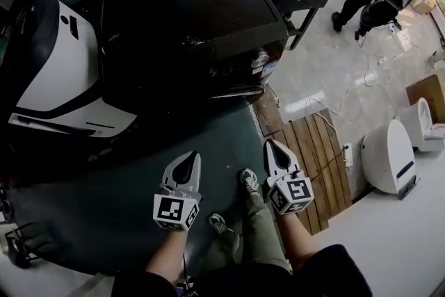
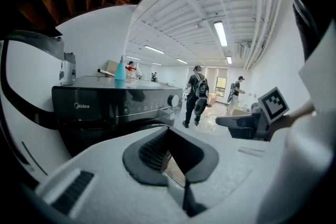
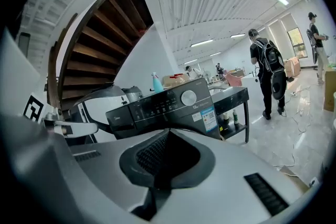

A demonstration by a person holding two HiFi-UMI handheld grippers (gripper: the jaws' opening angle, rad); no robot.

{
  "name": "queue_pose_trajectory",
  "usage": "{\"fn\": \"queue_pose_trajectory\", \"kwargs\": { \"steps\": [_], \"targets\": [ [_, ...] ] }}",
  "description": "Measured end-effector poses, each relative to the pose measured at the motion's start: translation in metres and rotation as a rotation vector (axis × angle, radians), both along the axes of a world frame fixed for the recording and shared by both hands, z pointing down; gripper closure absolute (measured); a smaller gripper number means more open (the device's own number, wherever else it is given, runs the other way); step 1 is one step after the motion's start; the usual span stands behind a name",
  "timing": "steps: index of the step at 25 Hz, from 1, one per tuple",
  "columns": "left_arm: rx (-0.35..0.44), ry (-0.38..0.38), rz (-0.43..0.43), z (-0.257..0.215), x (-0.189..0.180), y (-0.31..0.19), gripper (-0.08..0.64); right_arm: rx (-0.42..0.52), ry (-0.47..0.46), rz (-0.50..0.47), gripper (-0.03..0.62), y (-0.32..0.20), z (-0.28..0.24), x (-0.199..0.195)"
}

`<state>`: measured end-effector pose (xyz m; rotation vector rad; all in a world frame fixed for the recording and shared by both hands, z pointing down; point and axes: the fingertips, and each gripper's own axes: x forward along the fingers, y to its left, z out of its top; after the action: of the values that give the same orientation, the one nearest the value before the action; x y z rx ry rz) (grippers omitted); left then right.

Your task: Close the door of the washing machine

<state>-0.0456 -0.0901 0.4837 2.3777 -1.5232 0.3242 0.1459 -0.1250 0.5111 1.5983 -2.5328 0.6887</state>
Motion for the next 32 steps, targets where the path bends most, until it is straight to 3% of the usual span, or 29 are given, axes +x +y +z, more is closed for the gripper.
{"fn": "queue_pose_trajectory", "kwargs": {
  "steps": [6, 12, 25, 32],
  "targets": [
    [0.023, -0.027, 0.122, -0.042, 0.017, 0.055, 0.554, 0.015, 0.038, -0.019, 0.591, 0.059, -0.043, 0.001],
    [0.075, -0.04, 0.164, -0.082, 0.013, 0.102, 0.554, 0.062, 0.052, -0.006, 0.591, 0.113, -0.088, -0.003],
    [0.2, -0.047, 0.158, -0.143, -0.027, 0.179, 0.554, 0.149, 0.08, 0.002, 0.591, 0.209, -0.159, -0.033],
    [0.188, -0.033, 0.174, -0.15, -0.033, 0.222, 0.554, 0.159, 0.088, -0.012, 0.591, 0.249, -0.168, -0.044]
  ]
}}
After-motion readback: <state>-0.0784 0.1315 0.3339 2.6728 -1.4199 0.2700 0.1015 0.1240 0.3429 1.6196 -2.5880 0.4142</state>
